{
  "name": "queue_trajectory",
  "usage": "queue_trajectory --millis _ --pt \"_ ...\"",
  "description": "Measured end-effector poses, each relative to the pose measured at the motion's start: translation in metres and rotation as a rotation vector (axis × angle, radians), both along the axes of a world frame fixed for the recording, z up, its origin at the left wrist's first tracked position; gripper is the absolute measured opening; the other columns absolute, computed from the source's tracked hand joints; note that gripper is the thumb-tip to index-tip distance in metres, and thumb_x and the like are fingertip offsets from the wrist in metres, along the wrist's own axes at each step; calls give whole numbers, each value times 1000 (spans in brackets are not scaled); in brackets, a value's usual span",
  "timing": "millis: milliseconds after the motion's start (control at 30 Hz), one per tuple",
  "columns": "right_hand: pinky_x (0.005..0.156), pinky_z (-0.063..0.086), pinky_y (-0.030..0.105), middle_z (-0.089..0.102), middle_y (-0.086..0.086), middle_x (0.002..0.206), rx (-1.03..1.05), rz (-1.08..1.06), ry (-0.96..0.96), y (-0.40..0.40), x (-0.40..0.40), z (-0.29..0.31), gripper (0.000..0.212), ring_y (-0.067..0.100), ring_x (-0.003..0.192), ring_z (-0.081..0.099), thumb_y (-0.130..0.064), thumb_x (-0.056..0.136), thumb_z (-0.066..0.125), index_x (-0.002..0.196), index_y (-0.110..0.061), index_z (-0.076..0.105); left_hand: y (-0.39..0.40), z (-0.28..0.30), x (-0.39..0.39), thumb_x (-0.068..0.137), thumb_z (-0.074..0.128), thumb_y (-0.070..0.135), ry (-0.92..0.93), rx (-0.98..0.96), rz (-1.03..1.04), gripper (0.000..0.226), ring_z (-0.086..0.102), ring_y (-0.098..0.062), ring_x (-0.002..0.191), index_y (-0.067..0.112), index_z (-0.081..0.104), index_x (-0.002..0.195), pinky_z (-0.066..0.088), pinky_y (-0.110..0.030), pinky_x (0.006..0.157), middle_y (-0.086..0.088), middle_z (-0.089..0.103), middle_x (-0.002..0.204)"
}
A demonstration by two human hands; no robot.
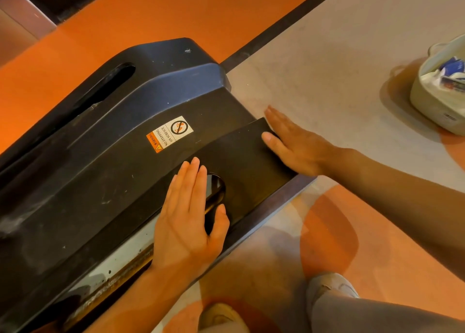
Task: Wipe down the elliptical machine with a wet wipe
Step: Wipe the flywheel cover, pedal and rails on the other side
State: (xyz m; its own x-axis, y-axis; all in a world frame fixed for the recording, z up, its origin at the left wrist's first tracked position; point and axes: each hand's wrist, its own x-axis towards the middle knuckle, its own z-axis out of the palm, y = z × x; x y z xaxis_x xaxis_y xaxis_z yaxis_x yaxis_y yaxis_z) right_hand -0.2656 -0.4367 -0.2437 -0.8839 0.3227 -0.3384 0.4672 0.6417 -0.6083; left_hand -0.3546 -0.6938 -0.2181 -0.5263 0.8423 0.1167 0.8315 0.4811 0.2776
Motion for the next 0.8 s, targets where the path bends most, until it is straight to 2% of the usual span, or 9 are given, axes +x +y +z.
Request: queue_trajectory --millis 67,133,233,333,433,533,667,733,800 --pt "119 8 33 -10 -7 163 -48 -68 -39 1 -3 -1 84 16 150 -2 -69 85 8 156 -27 -8 0 0 1 96 38 43 3 -1 8 68 18 -17 150 3 36 150 17 -28 119 -10 32 159" --pt "121 5 34 -7 -3 164 1 -56 6 -7 -6 2 85 16 150 -4 -73 89 7 156 -23 -5 0 0 1 95 38 44 7 0 13 68 18 -16 150 4 36 150 20 -31 118 -10 32 158" --pt "123 1 36 3 0 164 96 115 190 -35 -8 14 79 15 150 -2 -65 92 14 157 -22 5 2 1 1 94 39 43 5 8 16 68 21 -19 150 2 37 149 22 -34 119 -11 33 158" --pt "119 -8 23 1 -7 164 87 292 313 -64 -7 21 68 6 149 -8 -56 98 19 157 -23 6 2 1 2 94 42 40 14 24 -8 68 24 -23 149 -1 39 148 23 -37 119 -14 34 157" --pt "119 -5 20 3 -10 163 61 355 364 -62 2 17 61 0 148 -8 -50 103 23 157 -25 8 1 2 2 94 42 40 22 17 -14 67 23 -23 149 -1 39 147 22 -37 119 -15 34 156" --pt "122 6 28 5 -10 163 41 215 301 -35 7 7 66 3 149 -1 -56 100 23 157 -27 5 0 2 0 95 40 42 30 -11 -3 67 22 -20 149 1 38 148 24 -34 118 -12 34 157" --pt "123 12 38 -4 -11 163 -5 -14 49 -1 9 -3 74 12 150 3 -66 94 17 156 -32 -4 0 1 0 95 39 42 22 -17 9 67 22 -20 148 2 38 149 27 -40 116 -12 34 157" --pt "122 14 36 -5 -10 164 -70 -109 13 -1 11 -5 80 16 150 6 -69 89 17 156 -30 -6 0 1 1 95 38 42 17 -20 17 67 21 -20 148 3 37 149 27 -42 115 -11 34 157" --pt "122 12 38 -5 -8 164 -73 -128 41 -8 13 -4 84 16 150 2 -72 88 16 156 -27 -4 1 1 2 95 37 43 16 -26 29 67 19 -17 148 4 36 150 25 -41 114 -10 33 158"
